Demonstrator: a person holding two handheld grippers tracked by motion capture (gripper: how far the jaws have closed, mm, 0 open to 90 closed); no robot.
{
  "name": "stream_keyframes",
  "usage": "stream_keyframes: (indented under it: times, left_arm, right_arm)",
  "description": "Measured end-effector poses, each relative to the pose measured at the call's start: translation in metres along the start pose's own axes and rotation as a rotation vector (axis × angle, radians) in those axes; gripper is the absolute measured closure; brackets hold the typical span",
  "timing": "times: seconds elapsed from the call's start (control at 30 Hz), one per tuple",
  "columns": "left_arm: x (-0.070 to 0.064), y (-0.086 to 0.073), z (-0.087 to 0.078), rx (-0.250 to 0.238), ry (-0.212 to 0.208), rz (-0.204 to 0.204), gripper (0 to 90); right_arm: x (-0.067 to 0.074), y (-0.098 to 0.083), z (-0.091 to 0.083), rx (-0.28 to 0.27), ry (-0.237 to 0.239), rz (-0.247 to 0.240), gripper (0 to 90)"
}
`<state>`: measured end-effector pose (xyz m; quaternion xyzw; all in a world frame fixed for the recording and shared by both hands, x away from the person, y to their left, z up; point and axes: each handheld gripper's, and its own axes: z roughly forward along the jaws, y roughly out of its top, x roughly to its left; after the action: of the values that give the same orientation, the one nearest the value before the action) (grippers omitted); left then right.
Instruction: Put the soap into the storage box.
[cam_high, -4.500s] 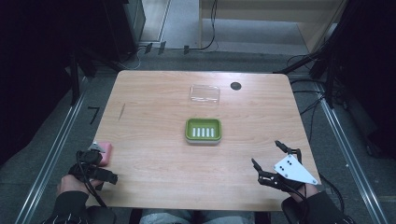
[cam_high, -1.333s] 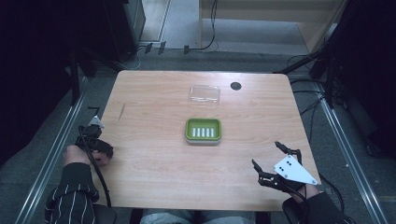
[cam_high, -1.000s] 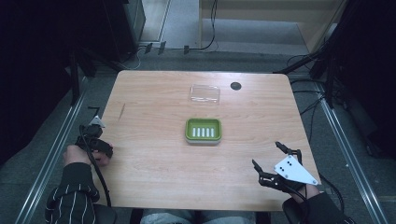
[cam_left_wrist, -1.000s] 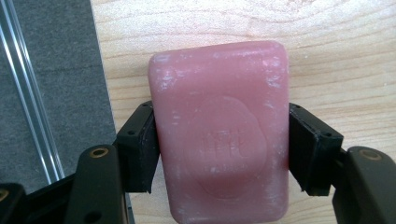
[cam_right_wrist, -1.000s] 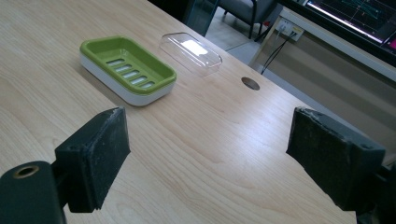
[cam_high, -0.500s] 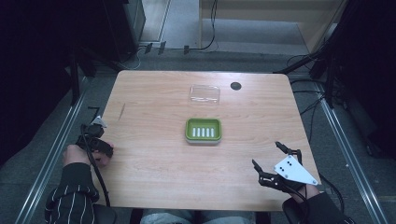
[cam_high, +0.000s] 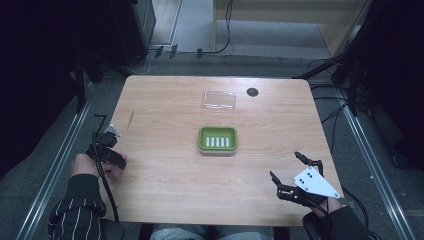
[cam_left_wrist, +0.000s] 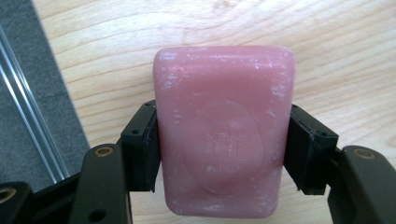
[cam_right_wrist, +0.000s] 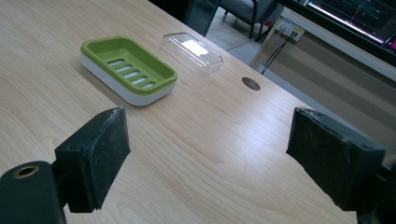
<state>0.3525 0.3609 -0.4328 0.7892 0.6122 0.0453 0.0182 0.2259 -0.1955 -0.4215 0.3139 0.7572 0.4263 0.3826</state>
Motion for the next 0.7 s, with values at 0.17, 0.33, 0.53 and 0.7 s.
stream_keyframes:
  times: [0.17,0.33,0.53,0.7]
  left_arm:
    - [-0.010,0.004,-0.002,0.001,-0.013,0.046,38.5]
    - [-0.019,0.007,-0.003,-0.009,-0.025,0.080,38.6]
    - [-0.030,0.013,-0.006,-0.019,-0.046,0.125,38.6]
    - [-0.038,0.017,-0.008,-0.021,-0.066,0.163,38.6]
  right_arm:
    - [0.000,0.000,0.000,-0.001,0.001,0.000,13.1]
    - [0.000,0.000,0.000,-0.001,0.002,0.000,13.1]
    - [0.000,0.000,0.000,0.000,0.003,0.000,13.1]
    - [0.000,0.000,0.000,0.001,0.003,0.000,13.1]
